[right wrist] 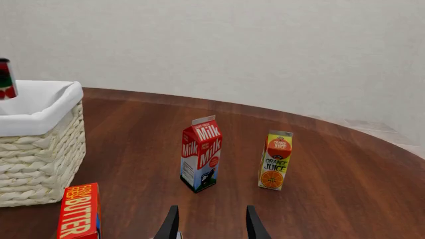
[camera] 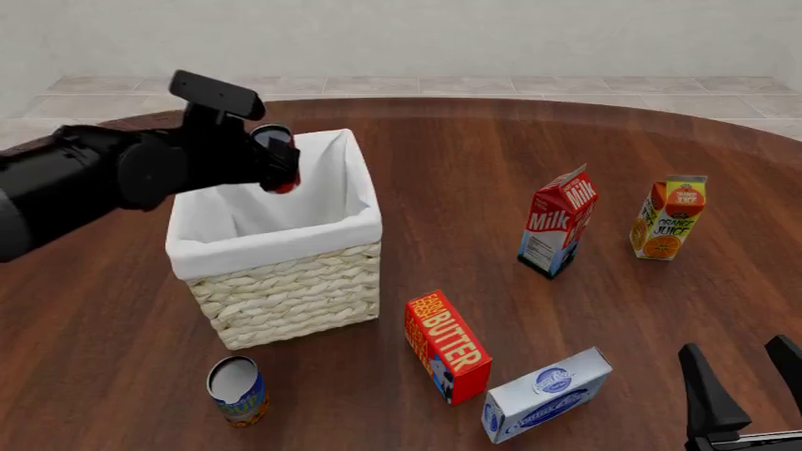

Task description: Pick up the alphabet soup and the tomato sauce, and put them in the basket.

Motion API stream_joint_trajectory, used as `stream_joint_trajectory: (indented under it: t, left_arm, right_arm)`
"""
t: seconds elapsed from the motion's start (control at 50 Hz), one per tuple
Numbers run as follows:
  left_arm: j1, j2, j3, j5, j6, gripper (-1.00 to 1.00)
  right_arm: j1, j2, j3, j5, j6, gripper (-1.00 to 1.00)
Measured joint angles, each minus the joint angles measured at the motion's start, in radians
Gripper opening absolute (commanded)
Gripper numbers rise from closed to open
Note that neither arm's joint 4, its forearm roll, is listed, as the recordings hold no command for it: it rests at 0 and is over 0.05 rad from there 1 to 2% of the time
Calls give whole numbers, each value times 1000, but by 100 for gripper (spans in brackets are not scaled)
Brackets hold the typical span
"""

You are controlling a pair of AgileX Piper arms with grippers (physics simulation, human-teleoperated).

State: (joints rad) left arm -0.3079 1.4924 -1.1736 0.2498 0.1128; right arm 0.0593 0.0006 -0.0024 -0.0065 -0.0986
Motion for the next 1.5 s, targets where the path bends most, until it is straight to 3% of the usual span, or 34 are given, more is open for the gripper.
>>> stream_joint_trajectory:
  t: [0.28,0.3,0.9,1.5]
  left_arm:
    - [-3,30,7,-17,-5,-100]
    - [-3,31,8,-18,-6,100]
    - [13,41,-8,-17,16,100]
    - [18,-20,-82,43,37,100]
  right_arm:
    - [-1,0,0,0,0,100]
    - [-1,0,0,0,0,100]
    - [0,0,0,-1,-1,100]
    - [1,0,1,-1,-3,100]
